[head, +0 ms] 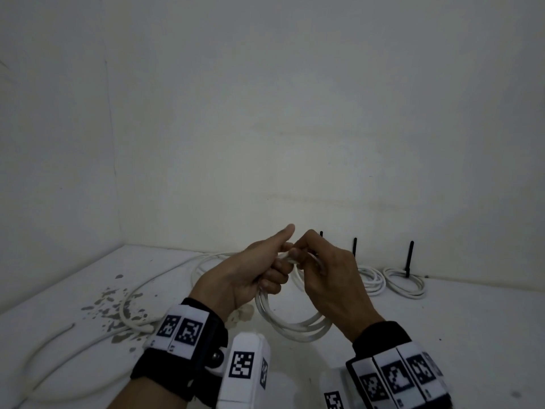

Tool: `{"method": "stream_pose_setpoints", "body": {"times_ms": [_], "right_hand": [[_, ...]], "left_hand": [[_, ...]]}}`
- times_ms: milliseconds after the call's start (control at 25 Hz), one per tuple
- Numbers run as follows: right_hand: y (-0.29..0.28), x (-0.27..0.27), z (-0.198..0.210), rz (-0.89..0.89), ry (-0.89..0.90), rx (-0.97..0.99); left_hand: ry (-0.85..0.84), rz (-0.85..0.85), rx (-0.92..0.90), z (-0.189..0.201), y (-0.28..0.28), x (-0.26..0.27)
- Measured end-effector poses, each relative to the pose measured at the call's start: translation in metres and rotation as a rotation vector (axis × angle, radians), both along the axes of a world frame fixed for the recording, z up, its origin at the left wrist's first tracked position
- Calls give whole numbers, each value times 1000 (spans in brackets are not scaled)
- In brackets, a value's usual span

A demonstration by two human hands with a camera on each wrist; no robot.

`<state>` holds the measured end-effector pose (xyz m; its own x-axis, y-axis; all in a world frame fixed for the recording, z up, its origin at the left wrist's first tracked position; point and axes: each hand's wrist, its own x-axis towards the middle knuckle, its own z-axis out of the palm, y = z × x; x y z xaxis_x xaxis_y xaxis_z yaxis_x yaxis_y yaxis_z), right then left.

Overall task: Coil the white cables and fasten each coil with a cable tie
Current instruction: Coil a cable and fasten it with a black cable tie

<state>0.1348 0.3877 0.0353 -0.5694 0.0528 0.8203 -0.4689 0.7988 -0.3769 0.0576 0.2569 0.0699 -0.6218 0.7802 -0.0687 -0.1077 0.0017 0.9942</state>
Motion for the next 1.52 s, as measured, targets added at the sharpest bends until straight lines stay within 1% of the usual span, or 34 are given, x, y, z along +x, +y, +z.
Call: {"method": "stream_pose_setpoints", "body": {"times_ms": [200, 240, 280, 360, 400, 440, 480, 520, 600, 680, 760, 800, 880, 1000, 1080, 1160, 1240, 1320, 1440, 1520], "right_hand": [[-3, 4, 2, 96, -147, -255], [-2, 6, 5, 127, -221, -293], [-2, 9, 9, 164, -332, -370], [-3, 14, 15, 245, -600, -597], [-4, 15, 16, 274, -701, -679], [-5, 16, 16, 272, -750, -715], [-4, 16, 17, 247, -749, -738], [-4, 16, 18, 219, -705, -752], [-3, 14, 20, 194, -568, -804], [0, 13, 23, 216, -447, -885], [3, 14, 25, 246, -404, -925], [4, 15, 26, 263, -407, -937], [8, 15, 25, 306, -414, -973], [13, 16, 24, 367, -411, -1009], [14, 15, 24, 394, -417, -1026], [15, 14, 24, 397, -398, -1028], [14, 13, 25, 378, -342, -1003], [13, 13, 25, 334, -277, -978], [12, 14, 24, 300, -170, -1037], [13, 14, 24, 301, -144, -1085]], "left_hand": [[67, 17, -15, 2, -2, 3], [83, 37, -38, 1, -2, 4], [105, 76, -74, 1, -2, 6], [213, 151, -182, -3, 3, 9], [264, 169, -224, -5, 6, 10], [268, 173, -228, -6, 9, 8], [220, 168, -188, -6, 11, 7], [149, 144, -121, -6, 10, 4], [43, 90, -5, -5, 5, -3], [-70, 50, 75, -8, 0, -4], [-196, -4, 177, -13, 0, 1], [-232, -9, 220, -14, 2, 3], [-226, 62, 247, -12, 7, 4], [-154, 180, 249, -7, 13, 4], [-149, 188, 274, -6, 14, 2], [-222, 95, 354, -7, 13, 3], [-349, -29, 490, -9, 10, 5], [-405, -69, 558, -13, 10, 8], [-461, -25, 570, -18, 17, 11], [-446, 108, 559, -19, 25, 14]]}}
